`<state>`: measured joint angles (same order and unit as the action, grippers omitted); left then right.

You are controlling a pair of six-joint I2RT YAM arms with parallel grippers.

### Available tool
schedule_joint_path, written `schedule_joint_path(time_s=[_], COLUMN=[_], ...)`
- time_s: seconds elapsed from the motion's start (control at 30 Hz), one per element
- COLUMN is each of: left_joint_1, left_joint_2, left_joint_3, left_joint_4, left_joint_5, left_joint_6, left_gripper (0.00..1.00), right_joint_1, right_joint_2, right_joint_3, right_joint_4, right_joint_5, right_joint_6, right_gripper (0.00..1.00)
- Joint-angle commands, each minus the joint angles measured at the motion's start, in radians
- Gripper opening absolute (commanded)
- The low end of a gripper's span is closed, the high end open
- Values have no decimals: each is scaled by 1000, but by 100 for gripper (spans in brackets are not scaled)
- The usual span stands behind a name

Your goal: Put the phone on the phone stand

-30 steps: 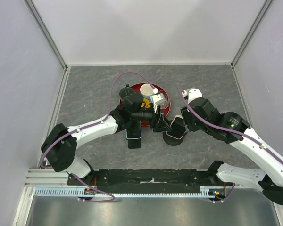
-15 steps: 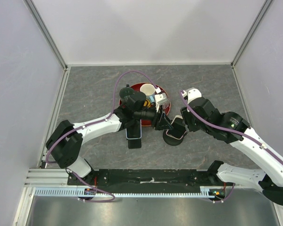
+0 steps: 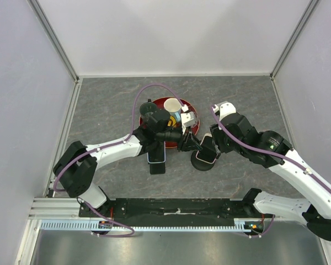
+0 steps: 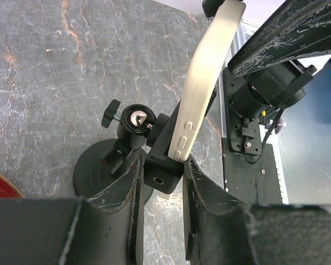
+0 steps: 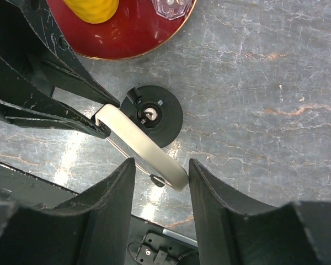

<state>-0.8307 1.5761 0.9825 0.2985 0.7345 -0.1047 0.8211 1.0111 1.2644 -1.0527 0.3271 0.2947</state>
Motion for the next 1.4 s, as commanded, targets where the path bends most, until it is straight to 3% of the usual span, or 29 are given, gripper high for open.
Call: schedule_joint_path(time_s=[0.0,0.1,0.2,0.27,0.3,0.4,0.53,0.67,1.03,1.37], left_joint_1=[-13,-15,-16,-18,-18,-18,-18,-18,-18,-18], left_joint_2=[-22,-47,-76,-88,-93,-100,-122,-169,-267,-536], left_joint_3=[-47,-80,-111,-119,-119,-120,-127,-134,-105,-94], left_joint_4=[17,54,96,102,99,94,100,97,5,-292], left_joint_5=[-49,-79,-109,-130,-132,-150,-159,-147,-118,-346], left_joint_6=[28,30,26,22,17,-13,-67,-107,-174,-237], left_gripper=[2,2,2,2,2,4,43,56,57,61], right_joint_1=[1,0,1,1,1,3,3,1,1,6], right_joint_2=[3,-12,-54,-94,-109,-164,-207,-229,-213,-220], right_joint_3=[-10,-34,-74,-86,-88,-83,-86,-105,-192,-232], right_joint_4=[60,77,134,180,192,215,220,224,220,189], right_joint_5=[-53,-37,-26,-29,-30,9,35,53,62,207], right_joint_6=[33,92,141,173,181,242,310,356,359,625], right_gripper=[51,52,62,78,98,98,98,98,98,98])
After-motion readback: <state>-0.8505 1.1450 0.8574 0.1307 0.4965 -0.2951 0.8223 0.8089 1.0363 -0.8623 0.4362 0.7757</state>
